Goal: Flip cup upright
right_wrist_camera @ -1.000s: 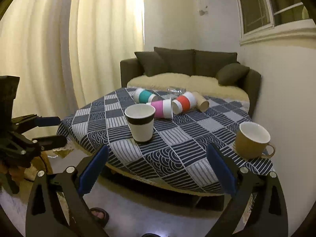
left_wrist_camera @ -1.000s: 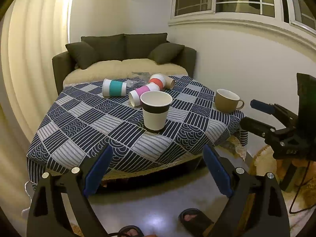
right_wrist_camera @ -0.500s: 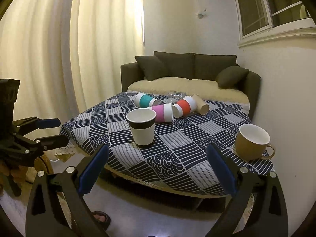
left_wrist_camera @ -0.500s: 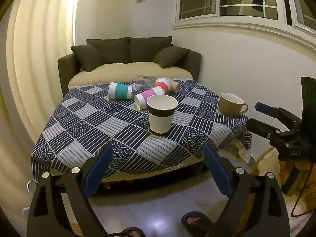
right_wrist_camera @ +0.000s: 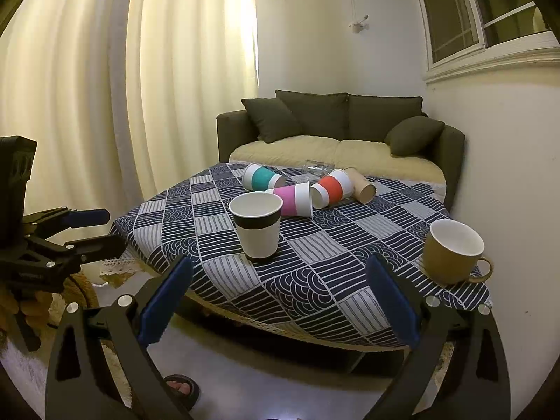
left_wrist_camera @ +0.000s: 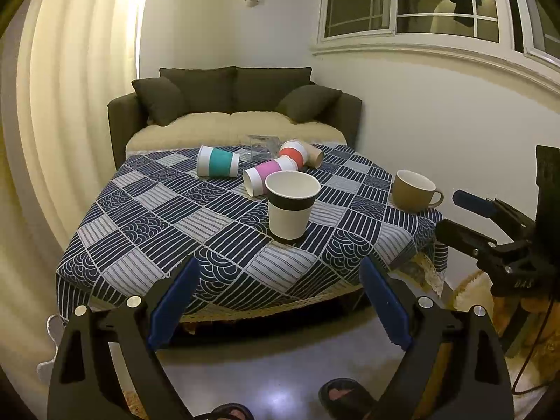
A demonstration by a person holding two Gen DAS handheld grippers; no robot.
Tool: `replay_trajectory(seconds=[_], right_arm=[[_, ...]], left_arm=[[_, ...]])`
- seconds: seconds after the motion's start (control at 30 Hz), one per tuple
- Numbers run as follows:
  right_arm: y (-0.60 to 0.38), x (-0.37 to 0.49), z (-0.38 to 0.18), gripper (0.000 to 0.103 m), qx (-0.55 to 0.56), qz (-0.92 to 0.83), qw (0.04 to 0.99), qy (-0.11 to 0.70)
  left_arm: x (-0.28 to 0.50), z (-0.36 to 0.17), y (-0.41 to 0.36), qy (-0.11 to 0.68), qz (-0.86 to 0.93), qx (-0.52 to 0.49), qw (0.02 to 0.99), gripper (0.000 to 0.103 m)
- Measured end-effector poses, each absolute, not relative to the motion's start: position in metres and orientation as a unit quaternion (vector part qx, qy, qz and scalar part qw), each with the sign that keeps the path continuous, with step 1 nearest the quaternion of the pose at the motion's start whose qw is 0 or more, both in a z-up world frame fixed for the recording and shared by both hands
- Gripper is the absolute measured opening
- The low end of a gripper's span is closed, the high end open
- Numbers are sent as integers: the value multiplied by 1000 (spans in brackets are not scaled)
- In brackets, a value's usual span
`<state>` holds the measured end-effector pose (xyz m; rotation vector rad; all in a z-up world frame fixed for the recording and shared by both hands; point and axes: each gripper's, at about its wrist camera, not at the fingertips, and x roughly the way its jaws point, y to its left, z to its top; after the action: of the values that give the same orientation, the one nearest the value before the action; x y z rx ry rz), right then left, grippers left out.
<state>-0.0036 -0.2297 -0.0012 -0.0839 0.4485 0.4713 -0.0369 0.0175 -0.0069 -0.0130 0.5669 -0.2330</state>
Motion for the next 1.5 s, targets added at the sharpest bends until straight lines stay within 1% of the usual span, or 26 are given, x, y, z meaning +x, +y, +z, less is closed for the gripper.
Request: replay_trajectory(seconds=[0.27,1.0,1.5], right_arm=[[-227,0,-4,98,-41,232,945,228],[-231,-5,0,98,-31,233,948,214],[-236,-16,11,98,-18,238,956,171]], left_arm=[[-36,-8,14,281,-118,-1,952,90],[-38,-5,15,273,-111,-2,955,90],[-46,3,18,242,-102,-8,965,90]])
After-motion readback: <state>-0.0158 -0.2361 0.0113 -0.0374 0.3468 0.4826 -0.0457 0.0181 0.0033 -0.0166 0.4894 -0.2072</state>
